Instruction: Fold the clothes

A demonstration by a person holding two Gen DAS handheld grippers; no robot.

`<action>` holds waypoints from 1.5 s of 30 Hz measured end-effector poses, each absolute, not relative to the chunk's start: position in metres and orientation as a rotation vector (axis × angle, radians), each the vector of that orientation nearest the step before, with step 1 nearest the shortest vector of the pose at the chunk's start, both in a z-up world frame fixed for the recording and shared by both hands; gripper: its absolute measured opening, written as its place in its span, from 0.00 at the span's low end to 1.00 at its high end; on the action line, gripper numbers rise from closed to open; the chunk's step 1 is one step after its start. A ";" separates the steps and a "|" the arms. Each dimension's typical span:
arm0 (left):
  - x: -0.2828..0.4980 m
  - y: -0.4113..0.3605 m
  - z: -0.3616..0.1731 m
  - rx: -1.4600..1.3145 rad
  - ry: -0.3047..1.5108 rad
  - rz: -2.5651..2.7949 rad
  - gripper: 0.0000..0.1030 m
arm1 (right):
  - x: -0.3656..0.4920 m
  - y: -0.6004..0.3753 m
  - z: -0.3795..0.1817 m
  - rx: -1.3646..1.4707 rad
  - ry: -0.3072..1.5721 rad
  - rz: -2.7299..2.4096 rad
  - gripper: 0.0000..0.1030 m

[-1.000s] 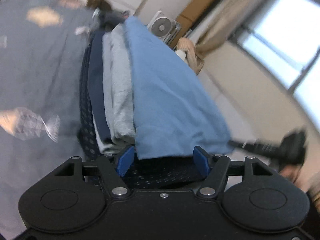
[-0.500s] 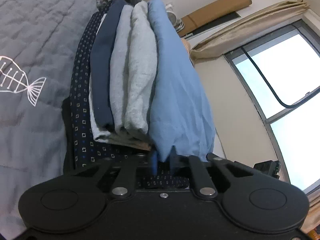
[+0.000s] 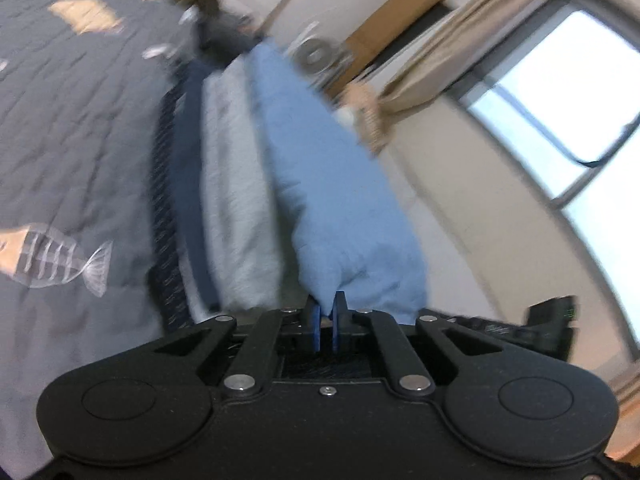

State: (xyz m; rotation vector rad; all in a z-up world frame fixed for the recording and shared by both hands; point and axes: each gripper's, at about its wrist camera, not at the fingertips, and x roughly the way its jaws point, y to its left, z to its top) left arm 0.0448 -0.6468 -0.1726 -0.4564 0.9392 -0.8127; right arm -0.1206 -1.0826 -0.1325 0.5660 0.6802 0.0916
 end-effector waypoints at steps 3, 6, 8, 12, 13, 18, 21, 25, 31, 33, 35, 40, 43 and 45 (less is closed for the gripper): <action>0.037 -0.646 -0.184 -0.402 0.973 -0.762 0.07 | -0.119 -1.081 -0.136 0.526 0.713 0.057 0.04; 0.025 -0.639 -0.186 -0.400 0.977 -0.742 0.10 | -0.124 -1.086 -0.137 0.491 0.738 0.025 0.04; 0.019 -0.633 -0.176 -0.413 0.938 -0.748 0.15 | -0.128 -1.092 -0.135 0.496 0.747 0.004 0.05; 0.011 -0.634 -0.140 -0.399 0.800 -0.782 0.58 | -0.142 -1.094 -0.117 0.494 0.679 0.004 0.06; 0.011 -0.639 -0.130 -0.394 0.764 -0.799 0.62 | -0.146 -1.093 -0.110 0.491 0.652 0.008 0.06; 0.029 -0.679 -0.114 -0.421 0.712 -0.886 0.62 | -0.139 -1.067 -0.087 0.453 0.531 0.146 0.09; 0.046 -0.700 -0.135 -0.429 0.772 -0.874 0.62 | -0.118 -1.051 -0.092 0.457 0.532 0.200 0.15; 0.059 -0.689 -0.169 -0.459 0.858 -0.778 0.62 | -0.095 -1.048 -0.115 0.460 0.592 0.165 0.16; 0.051 -0.650 -0.187 -0.479 0.879 -0.726 0.62 | -0.109 -1.071 -0.132 0.471 0.637 0.096 0.15; 0.048 -0.645 -0.185 -0.442 0.885 -0.682 0.62 | -0.113 -1.075 -0.134 0.457 0.656 0.059 0.16; 0.041 -0.644 -0.178 -0.410 0.876 -0.674 0.62 | -0.118 -1.077 -0.134 0.447 0.669 0.031 0.16; 0.016 -0.660 -0.145 -0.216 0.831 -0.603 0.68 | -0.132 -1.063 -0.108 0.388 0.645 0.022 0.31; 0.005 -0.673 -0.119 -0.130 0.800 -0.580 0.72 | -0.135 -1.052 -0.088 0.347 0.615 0.028 0.45; 0.000 -0.681 -0.102 -0.088 0.785 -0.578 0.76 | -0.134 -1.046 -0.075 0.335 0.605 0.038 0.48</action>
